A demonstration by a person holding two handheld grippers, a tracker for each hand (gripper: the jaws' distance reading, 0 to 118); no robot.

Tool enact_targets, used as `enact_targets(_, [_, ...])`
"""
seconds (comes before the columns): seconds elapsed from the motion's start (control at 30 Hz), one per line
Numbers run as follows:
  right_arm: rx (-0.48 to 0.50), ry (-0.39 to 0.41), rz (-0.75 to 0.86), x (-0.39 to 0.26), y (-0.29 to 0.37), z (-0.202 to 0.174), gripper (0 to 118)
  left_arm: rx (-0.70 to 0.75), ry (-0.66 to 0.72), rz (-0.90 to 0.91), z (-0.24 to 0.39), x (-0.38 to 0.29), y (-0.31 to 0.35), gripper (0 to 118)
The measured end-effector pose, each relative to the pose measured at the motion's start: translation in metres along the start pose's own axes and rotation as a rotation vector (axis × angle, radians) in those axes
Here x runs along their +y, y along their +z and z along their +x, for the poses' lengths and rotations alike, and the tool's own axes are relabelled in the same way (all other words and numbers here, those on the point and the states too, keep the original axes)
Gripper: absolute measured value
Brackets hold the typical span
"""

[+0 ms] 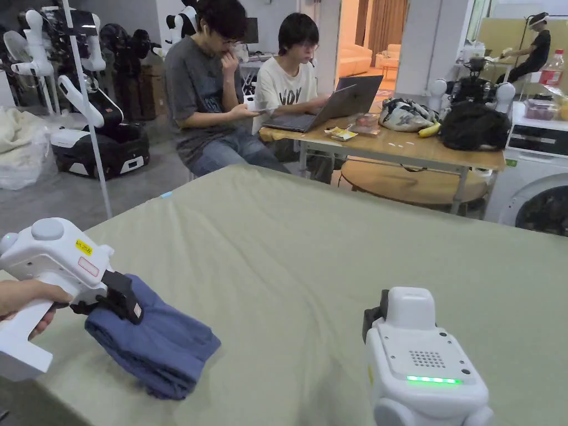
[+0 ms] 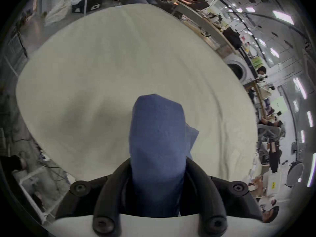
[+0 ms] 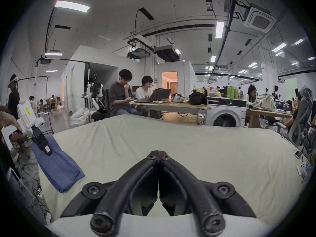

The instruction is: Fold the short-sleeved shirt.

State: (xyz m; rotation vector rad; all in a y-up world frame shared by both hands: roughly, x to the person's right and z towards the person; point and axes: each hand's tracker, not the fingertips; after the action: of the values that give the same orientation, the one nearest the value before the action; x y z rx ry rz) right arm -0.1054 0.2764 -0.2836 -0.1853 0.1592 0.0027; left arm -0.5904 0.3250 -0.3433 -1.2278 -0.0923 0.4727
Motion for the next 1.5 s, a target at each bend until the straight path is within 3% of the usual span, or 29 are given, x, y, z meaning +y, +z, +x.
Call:
enact_targets(0.23, [0.017,0.026,-0.040,-0.005,-0.005,-0.009,0,0.144,-0.037,-0.013,-0.032,0.014,-0.006,22])
enact_targets(0.27, [0.025,0.028,-0.043,-0.006,-0.005,-0.009,0,0.146,-0.026,-0.003,-0.043,0.018,-0.008,34])
enact_targets(0.3, [0.028,0.028,-0.046,-0.006,-0.006,-0.009,0,0.153,-0.018,0.000,-0.047,0.017,-0.009,55])
enact_targets(0.33, [0.032,0.031,-0.049,-0.006,-0.006,-0.009,0,0.216,-0.027,0.017,-0.049,0.017,-0.008,63])
enact_targets(0.63, [0.036,0.010,-0.048,-0.002,-0.006,-0.010,0,0.369,-0.084,0.256,-0.039,0.008,0.029,64])
enact_targets(0.9, [0.023,-0.002,-0.052,-0.006,0.003,0.006,0,0.147,-0.230,0.322,0.033,-0.044,-0.032,64])
enact_targets(1.03, [-0.016,-0.022,-0.058,-0.006,0.009,0.029,0,0.050,-0.338,0.409,0.089,-0.085,-0.070,64])
enact_targets(1.13, [-0.056,-0.035,-0.062,-0.006,0.016,0.051,0,0.073,-0.408,0.550,0.134,-0.114,-0.085,64])
enact_targets(1.5, [-0.223,-0.077,-0.055,-0.007,0.051,0.133,0,0.034,-0.499,0.834,0.256,-0.163,-0.116,63])
